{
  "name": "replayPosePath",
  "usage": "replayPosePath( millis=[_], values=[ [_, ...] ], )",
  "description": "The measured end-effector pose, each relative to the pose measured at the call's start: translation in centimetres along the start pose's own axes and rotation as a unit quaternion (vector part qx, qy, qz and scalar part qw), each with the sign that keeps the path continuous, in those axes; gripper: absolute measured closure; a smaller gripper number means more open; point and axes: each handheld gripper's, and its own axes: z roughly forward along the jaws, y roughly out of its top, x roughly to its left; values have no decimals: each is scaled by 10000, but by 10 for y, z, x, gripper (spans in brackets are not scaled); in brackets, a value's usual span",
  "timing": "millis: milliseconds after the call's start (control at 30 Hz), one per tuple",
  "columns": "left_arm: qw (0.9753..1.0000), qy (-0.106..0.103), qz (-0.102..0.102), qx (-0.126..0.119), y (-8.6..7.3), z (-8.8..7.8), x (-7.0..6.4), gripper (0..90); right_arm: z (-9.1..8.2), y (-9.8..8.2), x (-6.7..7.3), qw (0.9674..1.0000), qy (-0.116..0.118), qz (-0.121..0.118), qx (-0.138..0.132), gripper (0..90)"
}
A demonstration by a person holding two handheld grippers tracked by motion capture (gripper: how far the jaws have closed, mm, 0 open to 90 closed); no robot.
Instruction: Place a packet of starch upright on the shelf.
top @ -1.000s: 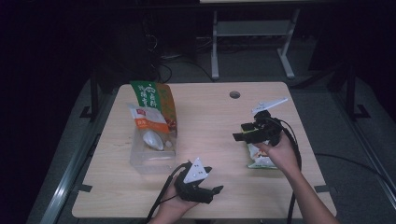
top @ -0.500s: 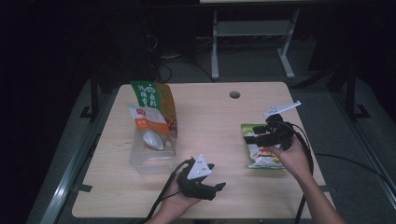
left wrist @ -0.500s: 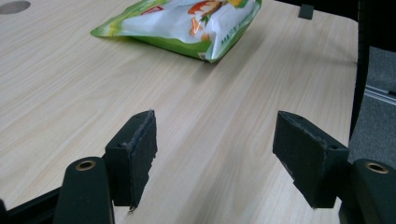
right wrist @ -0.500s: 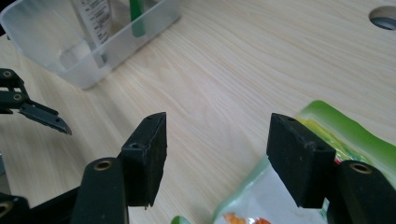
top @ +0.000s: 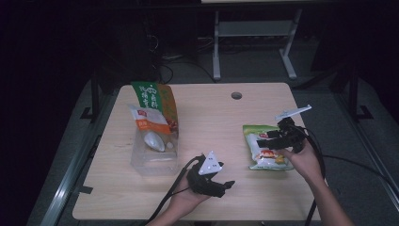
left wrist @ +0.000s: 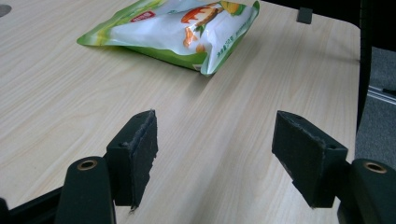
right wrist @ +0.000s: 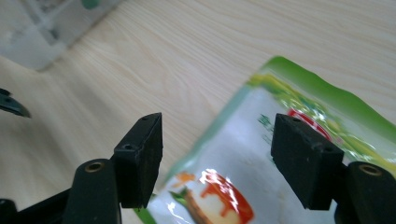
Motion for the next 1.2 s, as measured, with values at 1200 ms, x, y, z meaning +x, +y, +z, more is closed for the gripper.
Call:
replayPosePath(
  millis=[1200],
  values=[
    [9999,18,123,41,13,14,-2,312,7,-47,-37,9960,264,819,235,461]
  ],
)
